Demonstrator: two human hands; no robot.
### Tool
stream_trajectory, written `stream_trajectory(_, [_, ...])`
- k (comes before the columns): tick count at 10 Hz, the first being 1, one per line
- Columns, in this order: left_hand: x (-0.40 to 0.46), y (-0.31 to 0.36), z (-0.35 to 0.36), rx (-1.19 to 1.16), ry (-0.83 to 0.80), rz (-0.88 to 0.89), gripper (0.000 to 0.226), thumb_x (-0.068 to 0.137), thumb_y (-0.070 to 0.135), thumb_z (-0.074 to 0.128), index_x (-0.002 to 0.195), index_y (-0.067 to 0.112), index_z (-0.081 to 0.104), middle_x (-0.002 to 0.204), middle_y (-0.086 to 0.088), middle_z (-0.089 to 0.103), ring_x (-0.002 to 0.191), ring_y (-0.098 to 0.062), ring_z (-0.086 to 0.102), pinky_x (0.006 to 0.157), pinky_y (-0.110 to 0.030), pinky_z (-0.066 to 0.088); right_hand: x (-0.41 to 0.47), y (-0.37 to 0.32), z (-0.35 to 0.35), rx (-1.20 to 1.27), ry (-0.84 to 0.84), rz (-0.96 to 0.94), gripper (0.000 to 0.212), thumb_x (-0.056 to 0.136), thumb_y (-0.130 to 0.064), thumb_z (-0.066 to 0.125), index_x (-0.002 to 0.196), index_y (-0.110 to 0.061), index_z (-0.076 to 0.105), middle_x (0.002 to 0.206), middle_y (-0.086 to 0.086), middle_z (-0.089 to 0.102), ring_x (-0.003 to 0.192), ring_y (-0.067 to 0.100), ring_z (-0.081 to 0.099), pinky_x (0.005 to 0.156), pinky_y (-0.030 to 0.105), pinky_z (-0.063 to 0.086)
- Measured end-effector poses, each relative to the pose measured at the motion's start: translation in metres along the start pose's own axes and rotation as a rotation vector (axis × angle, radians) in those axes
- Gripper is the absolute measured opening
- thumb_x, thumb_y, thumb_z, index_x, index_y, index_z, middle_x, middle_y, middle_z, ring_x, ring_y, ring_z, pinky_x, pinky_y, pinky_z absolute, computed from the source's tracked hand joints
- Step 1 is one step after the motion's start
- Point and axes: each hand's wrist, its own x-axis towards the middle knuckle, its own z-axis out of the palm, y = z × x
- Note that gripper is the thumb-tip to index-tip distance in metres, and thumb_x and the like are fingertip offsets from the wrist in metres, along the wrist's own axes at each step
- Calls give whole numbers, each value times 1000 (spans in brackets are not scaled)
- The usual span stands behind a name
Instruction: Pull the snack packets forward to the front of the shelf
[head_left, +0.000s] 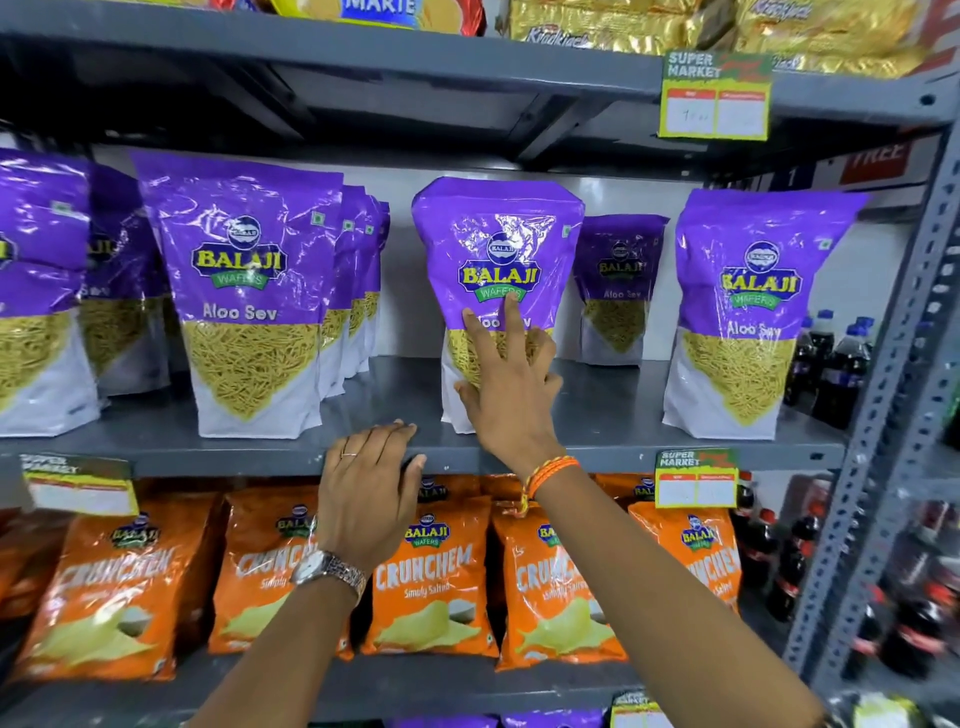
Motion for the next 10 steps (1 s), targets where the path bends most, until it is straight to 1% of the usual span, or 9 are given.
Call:
stream_trajectory(4, [1,2,0,3,-7,-20,41,101,40,44,128,19,66,130,1,69,116,-23,63,102,-40,39,-8,-4,-14,-3,-20,1,79,94,-38,69,158,-40,22,171,5,3,144,41,19,95,62,46])
stream_trajectory(7, [1,2,-1,-6,9,-15,42,101,40,43,128,18,66,129,0,70,114,-23,64,102,-42,41,-8,-2,-10,-24,4,1,82,90,-36,72,157,-41,24,171,5,5,141,40,21,89,60,47])
stream_trajectory(8, [1,3,-3,-22,-4,-18,43,101,41,42,128,18,67,128,-1,70,114,-24,64,102,-42,42,-10,-6,-17,0,-48,7,83,92,-37,72,157,-43,21,171,3,-1,142,39,18,91,62,47])
stream_trajectory(9, [-1,3,-5,-21,-3,-12,44,101,41,41,128,17,67,128,-1,70,114,-24,64,102,-43,42,-15,-2,-37,92,-72,-23,81,93,-46,68,158,-46,19,171,-2,-1,144,34,16,98,61,40])
stream_trajectory(10, [2,7,-7,-66,-2,-64,45,100,41,42,126,17,68,128,-1,71,114,-25,64,104,-43,41,-17,13,-83,374,43,17,74,94,-51,66,157,-36,31,168,0,21,145,27,22,105,49,30])
